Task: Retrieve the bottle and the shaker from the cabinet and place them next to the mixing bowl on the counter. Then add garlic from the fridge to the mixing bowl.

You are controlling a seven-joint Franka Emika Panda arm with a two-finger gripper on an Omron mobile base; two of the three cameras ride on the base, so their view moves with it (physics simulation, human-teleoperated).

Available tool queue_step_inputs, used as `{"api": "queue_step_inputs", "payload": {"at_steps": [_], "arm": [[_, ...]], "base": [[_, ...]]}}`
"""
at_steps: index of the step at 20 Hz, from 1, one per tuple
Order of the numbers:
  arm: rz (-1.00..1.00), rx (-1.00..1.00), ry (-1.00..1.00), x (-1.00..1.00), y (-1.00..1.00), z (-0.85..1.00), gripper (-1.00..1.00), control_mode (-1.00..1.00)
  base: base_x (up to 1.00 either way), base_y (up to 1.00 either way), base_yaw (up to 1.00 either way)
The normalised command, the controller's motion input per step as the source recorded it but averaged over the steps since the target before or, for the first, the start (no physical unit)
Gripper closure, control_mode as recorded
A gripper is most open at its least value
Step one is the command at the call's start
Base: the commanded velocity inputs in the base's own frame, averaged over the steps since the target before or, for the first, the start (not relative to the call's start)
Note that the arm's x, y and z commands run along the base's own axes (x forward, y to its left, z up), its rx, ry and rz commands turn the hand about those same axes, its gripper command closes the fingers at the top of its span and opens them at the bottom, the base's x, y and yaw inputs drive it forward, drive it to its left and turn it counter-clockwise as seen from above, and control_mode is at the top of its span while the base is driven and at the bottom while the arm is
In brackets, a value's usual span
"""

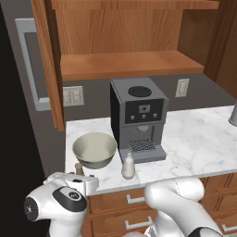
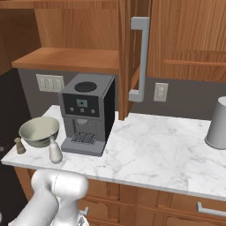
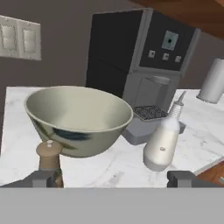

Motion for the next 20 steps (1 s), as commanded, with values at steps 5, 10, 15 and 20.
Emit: {"api": "queue_step_inputs", "payload": {"at_steps": [5,10,15,20], "arm": [[0.11,-0.04,0.00,-0.76,-1.00,0.36,-1.00,-1.00],[0.05,0.00,0.00,-0.44,-1.00,0.63,-1.00,-1.00],[0.01,0.04,0.00,-0.06,-0.88,0.88,-1.00,-1.00],[0.00,0.10,0.05,0.01,-0.73,0.83,-1.00,-1.00]], "base": [[0.00,0.00,0.00],[0.00,0.00,0.00],[0.00,0.00,0.00],[0.00,0.00,0.00]]}}
